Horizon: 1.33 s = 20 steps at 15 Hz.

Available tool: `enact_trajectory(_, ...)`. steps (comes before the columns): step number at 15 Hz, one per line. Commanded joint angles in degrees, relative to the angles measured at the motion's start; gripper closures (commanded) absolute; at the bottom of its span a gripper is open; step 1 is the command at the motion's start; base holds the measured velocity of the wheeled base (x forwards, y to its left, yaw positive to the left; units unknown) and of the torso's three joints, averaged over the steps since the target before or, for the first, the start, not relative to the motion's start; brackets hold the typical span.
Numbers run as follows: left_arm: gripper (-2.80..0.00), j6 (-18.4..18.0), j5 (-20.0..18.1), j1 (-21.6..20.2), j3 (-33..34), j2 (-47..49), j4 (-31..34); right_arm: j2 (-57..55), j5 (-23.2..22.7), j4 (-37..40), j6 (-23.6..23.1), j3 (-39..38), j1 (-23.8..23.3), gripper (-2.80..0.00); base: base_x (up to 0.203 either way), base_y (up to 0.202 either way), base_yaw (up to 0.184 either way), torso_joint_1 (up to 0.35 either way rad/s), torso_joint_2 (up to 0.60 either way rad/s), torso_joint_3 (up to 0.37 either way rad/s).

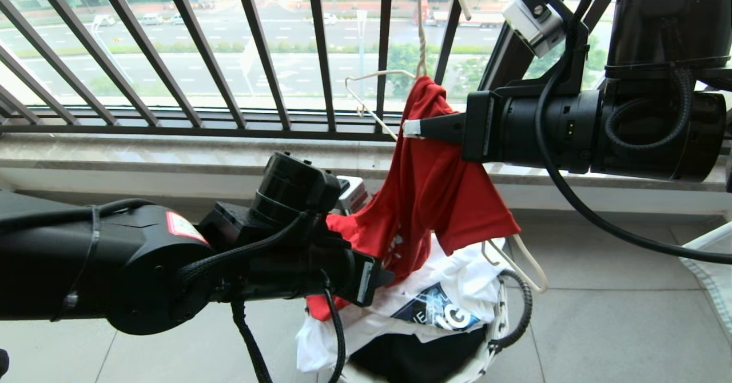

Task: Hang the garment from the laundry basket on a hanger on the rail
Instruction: Hang the clothes on the clothes rack

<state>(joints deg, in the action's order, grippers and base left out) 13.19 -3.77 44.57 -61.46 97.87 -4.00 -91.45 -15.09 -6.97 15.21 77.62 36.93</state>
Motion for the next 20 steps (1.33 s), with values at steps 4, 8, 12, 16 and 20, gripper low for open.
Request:
enact_trajectory(4,-2.80,0.94,0.04,-0.10,-3.61,-10.74,8.64,0.74,-0.11,0.03,-0.18,-0.54,-0.01,0.00,0.000,0.000,0.000,0.000,0.00,0.000)
enact_trajectory(8,-2.80,5.96,0.34,-3.14,-6.95,-10.91,9.44,1.26,-0.20,0.03,-0.82,-0.98,-0.36,0.00,0.000,0.000,0.000,0.000,0.00,0.000)
enact_trajectory(12,-2.80,13.50,0.26,-6.53,-16.52,-4.94,18.66,2.43,-0.20,0.03,-0.81,-1.15,-0.71,0.00,0.000,0.000,0.000,0.000,0.00,0.000)
enact_trajectory(16,-2.80,17.45,0.03,-10.82,-22.30,4.32,22.58,3.30,-0.29,0.03,-0.80,-1.38,-0.80,0.00,0.000,0.000,0.000,0.000,0.00,0.000)
enact_trajectory(20,-2.80,20.96,-0.06,-13.62,-28.62,13.06,22.91,3.73,-0.46,0.03,-0.89,-1.77,-0.72,0.00,0.000,0.000,0.000,0.000,0.00,0.000)
